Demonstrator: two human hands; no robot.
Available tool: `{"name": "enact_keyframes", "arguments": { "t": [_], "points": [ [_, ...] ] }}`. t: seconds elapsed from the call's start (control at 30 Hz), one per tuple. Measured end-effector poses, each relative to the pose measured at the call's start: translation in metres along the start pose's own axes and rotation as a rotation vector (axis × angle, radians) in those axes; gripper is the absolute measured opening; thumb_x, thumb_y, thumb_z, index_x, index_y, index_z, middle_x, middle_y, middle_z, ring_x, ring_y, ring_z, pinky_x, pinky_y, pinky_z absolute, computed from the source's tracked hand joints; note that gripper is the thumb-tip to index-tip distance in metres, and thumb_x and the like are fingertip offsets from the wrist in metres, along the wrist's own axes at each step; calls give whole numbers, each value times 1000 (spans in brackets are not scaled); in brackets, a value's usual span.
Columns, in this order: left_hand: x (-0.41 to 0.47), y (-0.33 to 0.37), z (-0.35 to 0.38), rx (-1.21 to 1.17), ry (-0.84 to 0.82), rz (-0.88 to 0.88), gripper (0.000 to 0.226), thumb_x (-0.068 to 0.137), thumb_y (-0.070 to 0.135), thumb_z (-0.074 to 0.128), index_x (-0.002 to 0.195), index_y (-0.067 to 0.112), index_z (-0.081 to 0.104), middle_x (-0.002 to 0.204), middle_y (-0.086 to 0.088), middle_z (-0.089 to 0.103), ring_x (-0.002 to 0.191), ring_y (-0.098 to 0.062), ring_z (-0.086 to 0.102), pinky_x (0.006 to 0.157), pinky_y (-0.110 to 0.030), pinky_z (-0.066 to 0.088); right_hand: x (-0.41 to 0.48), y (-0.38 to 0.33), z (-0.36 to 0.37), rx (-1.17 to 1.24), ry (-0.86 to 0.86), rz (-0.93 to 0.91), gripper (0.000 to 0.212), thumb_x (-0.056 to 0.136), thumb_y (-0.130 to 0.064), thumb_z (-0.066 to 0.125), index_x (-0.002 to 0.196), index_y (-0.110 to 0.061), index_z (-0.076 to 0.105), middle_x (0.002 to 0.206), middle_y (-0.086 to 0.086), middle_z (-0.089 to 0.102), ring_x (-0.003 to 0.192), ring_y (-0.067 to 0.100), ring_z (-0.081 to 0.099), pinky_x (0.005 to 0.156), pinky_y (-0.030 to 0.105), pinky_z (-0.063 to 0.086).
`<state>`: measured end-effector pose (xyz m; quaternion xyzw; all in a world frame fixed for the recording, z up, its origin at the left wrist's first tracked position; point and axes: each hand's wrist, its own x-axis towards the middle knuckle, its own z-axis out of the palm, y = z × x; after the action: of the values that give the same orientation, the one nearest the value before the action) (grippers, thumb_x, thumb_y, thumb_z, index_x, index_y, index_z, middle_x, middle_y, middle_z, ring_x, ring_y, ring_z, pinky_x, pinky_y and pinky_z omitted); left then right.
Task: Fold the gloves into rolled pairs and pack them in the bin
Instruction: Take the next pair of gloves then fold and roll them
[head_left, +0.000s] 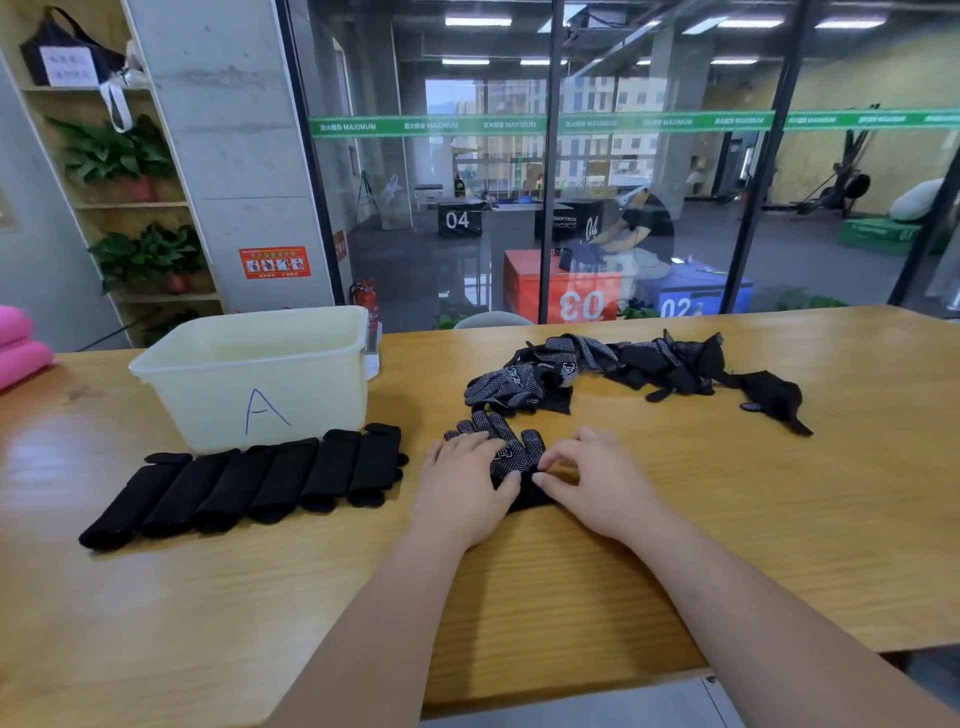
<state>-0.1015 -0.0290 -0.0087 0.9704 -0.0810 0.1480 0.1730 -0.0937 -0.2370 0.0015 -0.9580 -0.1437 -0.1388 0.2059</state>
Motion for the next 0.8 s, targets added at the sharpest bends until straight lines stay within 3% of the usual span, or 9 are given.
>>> {"name": "enact_keyframes", "arguments": {
  "t": [0.2, 0.3, 0.53, 0.63, 0.8],
  "points": [
    [5, -1, 3, 56, -137, 37, 59, 106, 62, 35, 162, 42, 35, 173, 13, 24, 162, -13, 11, 132, -45, 1, 0, 31, -12, -126, 35, -9, 28, 96, -62, 58, 114, -43, 70, 122, -16, 56, 120, 13, 48, 100, 40, 47],
    [3, -1, 1, 20, -109, 62, 58, 106, 56, 38, 162, 41, 35, 172, 16, 24, 162, -10, 8, 132, -43, -2, 1, 42, -11, -145, 51, 63, 37, 102, -59, 50, 127, -39, 67, 142, -15, 55, 133, 15, 44, 109, 43, 44],
    [-9, 6, -4, 21, 57, 153, 40, 102, 57, 45, 126, 39, 70, 132, 23, 63, 129, -9, 49, 125, -35, 20, 0, 36, -6, -220, -2, 54, 45, 108, -53, 36, 143, -35, 58, 151, -17, 53, 142, 14, 40, 114, 44, 39],
    [-8, 7, -4, 37, 89, 97, 40, 100, 58, 49, 123, 36, 72, 126, 20, 65, 123, -11, 53, 122, -35, 26, 4, 36, -5, -251, -31, 52, 47, 109, -52, 34, 149, -34, 53, 158, -15, 46, 148, 16, 33, 117, 44, 34],
    [-5, 6, -3, 22, 63, 36, 45, 98, 59, 50, 130, 33, 67, 132, 16, 61, 128, -14, 50, 122, -37, 29, 23, 38, -4, -348, -96, 2, 56, 109, -52, 30, 160, -30, 37, 173, -8, 23, 159, 21, 18, 125, 47, 26]
  ]
}}
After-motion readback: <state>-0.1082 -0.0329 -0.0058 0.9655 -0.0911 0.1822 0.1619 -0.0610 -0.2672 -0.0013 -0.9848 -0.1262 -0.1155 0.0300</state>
